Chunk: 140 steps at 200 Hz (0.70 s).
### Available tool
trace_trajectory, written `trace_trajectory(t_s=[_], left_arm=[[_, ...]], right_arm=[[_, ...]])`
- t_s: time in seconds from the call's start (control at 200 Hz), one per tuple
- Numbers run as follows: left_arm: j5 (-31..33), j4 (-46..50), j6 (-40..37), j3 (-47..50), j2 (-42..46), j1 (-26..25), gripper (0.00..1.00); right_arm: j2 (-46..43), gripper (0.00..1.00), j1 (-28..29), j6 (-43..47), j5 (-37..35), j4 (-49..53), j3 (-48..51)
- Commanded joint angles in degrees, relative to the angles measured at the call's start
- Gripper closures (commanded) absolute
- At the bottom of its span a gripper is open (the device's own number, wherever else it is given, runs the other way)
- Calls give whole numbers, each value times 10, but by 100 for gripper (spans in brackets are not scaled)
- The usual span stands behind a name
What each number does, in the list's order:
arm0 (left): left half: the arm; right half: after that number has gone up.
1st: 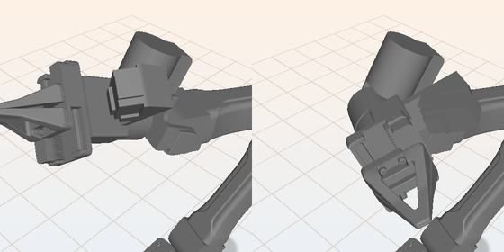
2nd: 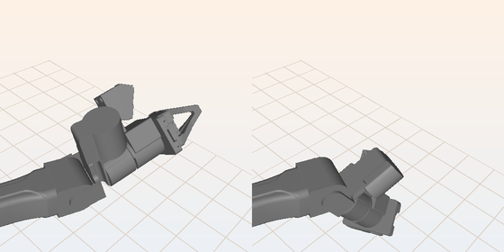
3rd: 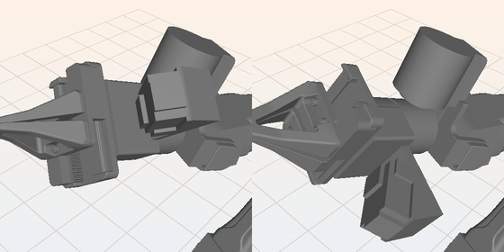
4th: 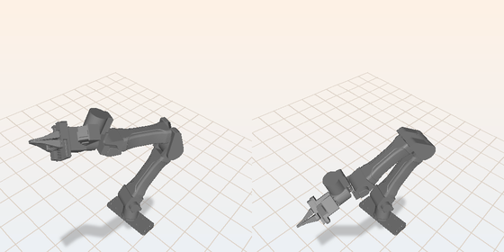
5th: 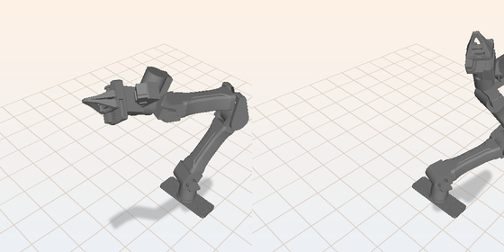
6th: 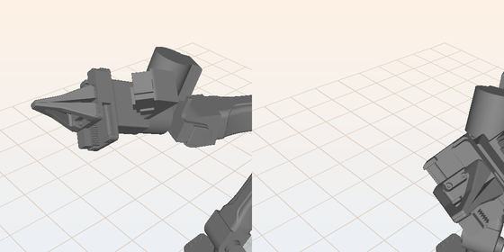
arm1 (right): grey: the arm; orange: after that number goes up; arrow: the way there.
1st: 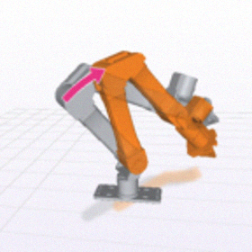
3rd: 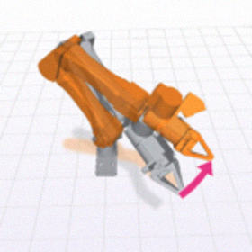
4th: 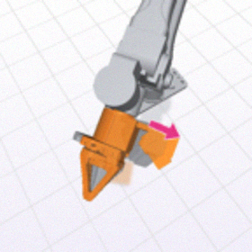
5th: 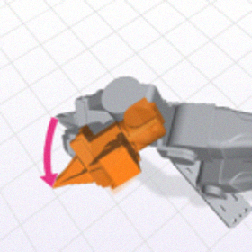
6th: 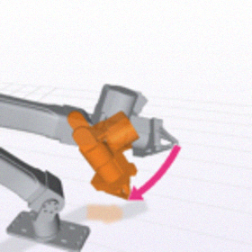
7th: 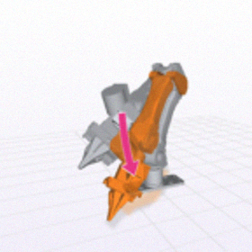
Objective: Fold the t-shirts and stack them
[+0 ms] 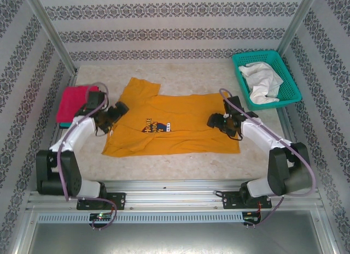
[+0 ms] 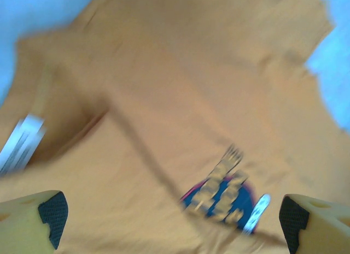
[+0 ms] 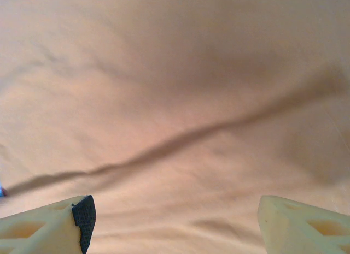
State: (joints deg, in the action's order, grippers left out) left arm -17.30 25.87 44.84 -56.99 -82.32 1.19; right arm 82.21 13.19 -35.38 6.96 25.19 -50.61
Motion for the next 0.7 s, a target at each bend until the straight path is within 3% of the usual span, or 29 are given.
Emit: trace_trajectory(t_s=[0.0, 0.42, 0.525, 0.694], left_arm=[[48, 6, -31, -104, -88, -1, 3], [107, 150, -129, -512, -444, 1, 51], [118, 199, -146, -605, -513, 1, 57], [107, 238, -154, -707, -589, 0, 56]], right_arm=[[33, 22, 13, 14, 16, -35, -43], [66, 22, 19, 10, 17, -40, -55], [66, 21, 19, 9, 13, -39, -54], [69, 21, 19, 7, 11, -38, -55]])
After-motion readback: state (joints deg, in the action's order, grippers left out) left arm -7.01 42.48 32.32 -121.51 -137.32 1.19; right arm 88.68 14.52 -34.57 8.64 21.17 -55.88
